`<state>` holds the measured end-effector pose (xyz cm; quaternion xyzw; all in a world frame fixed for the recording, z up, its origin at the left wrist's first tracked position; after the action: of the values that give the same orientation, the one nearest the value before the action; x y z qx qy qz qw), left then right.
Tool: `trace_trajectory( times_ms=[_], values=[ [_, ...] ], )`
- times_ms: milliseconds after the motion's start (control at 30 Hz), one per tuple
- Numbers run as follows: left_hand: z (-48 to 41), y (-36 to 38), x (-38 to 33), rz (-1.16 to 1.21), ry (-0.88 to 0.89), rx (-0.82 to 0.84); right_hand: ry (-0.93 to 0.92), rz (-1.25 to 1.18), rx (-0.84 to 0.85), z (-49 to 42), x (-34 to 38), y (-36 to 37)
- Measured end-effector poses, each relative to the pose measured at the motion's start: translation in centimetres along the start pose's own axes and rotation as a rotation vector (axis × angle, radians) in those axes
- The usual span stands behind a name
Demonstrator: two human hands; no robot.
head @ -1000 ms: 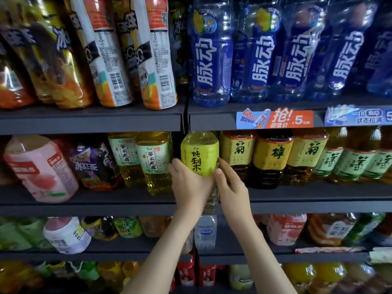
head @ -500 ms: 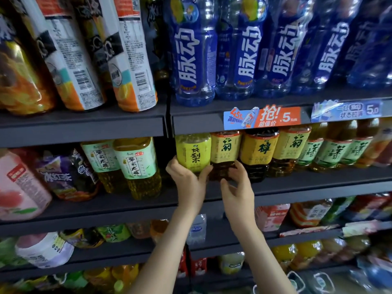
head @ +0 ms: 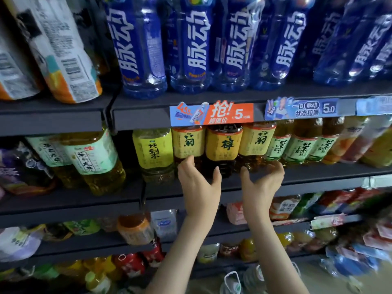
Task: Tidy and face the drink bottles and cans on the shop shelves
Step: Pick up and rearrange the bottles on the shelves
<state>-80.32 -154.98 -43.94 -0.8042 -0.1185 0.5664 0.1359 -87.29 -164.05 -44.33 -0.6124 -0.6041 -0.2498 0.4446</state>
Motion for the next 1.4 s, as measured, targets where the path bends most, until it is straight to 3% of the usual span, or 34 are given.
trace_trajectory(
  times_ms=[433,567,733,967,1200,1400],
  values=[
    [-0.1,8.6,-5.4,-0.034,-0.235,-0.252,-0.177,-0.192,0.282,-6.1,-2.8,-3.9],
    [-0.6,8.4,-5.2,-0.131,-0.194,-0.333,-0.265,-0.205,0.316,-7.0,-3.1,-4.3],
    [-1.2,8.6,-5.4,-0.250,-0.231,-0.392,-0.231,-0.219,0.351,-5.9,-4.2,-3.9],
    [0.4,6.1,-5.6,-0.161,-0.230,-0.444,-0.242,-0.133,0.263,-5.7,-3.9,-3.7],
    [4.2,0.6,-4.9,0.139,-0.391,-0.414,-0.251,-0.043,0.137,-4.5,-2.4,0.2],
    [3.9,-3.8,-1.5,0.171,-0.338,-0.489,-0.238,0.032,-0.085,-6.3,-1.3,2.7]
  ],
)
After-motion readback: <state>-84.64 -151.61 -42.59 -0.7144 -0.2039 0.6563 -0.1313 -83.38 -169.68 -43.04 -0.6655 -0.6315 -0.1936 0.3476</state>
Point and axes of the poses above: each hand's wrist, its own z-axis away from the middle knuckle, its own y-axis out of the palm, x = y × z, the point moved 1 cm from there along -z, towards the middle knuckle, and after that the axes turned 14 degrees about -y, right-handed, at the moved point
